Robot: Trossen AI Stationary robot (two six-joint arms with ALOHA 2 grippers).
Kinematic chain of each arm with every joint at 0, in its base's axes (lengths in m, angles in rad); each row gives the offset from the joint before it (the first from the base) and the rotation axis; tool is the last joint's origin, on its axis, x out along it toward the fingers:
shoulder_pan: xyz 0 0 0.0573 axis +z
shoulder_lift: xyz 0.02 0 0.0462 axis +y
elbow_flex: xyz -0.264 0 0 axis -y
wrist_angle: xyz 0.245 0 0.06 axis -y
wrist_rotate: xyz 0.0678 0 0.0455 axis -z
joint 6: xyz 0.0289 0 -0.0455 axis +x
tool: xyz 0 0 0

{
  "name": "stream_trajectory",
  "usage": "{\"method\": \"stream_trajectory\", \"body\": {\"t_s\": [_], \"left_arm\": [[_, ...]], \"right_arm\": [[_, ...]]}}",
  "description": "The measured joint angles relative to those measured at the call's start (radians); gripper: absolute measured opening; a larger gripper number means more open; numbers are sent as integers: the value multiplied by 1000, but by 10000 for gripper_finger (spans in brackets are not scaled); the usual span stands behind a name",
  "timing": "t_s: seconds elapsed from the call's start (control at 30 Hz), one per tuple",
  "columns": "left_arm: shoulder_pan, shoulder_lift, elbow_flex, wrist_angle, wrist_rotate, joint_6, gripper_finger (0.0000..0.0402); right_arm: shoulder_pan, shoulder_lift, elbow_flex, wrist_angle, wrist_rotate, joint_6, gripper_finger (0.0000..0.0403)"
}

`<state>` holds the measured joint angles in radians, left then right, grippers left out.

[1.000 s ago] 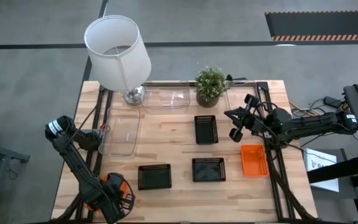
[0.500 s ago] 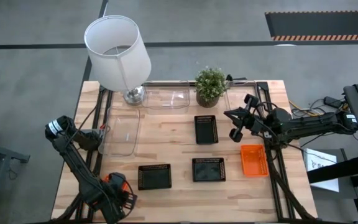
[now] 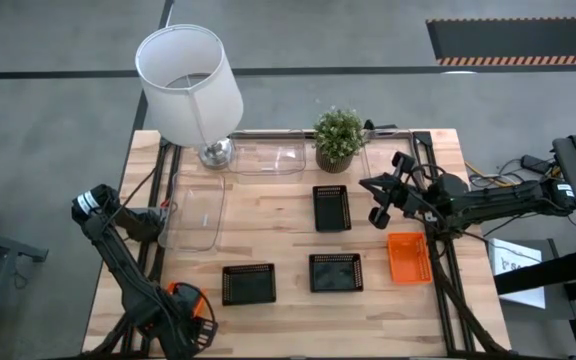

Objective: Stack baskets by color
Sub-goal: Stack the top orange bin on the bottom orange bin

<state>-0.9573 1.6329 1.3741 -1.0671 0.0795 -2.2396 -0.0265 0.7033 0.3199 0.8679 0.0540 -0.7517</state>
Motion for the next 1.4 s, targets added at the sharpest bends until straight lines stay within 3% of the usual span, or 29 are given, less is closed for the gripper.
{"method": "stream_trajectory", "body": {"t_s": [0.4, 0.7, 0.93, 1.3, 1.4], "left_arm": [[2, 0, -118, 83, -4, 4, 114], [2, 0, -128, 88, -6, -11, 9], [2, 0, -107, 32, -73, -24, 3], [2, 0, -109, -46, -88, -26, 2], [1, 0, -111, -41, -155, -37, 2]], "right_arm": [[0, 0, 0, -1, 0, 0, 9], [0, 0, 0, -1, 0, 0, 9], [0, 0, 0, -1, 0, 0, 9], [0, 0, 0, -4, 0, 21, 9], [0, 0, 0, -14, 0, 37, 9]]}}
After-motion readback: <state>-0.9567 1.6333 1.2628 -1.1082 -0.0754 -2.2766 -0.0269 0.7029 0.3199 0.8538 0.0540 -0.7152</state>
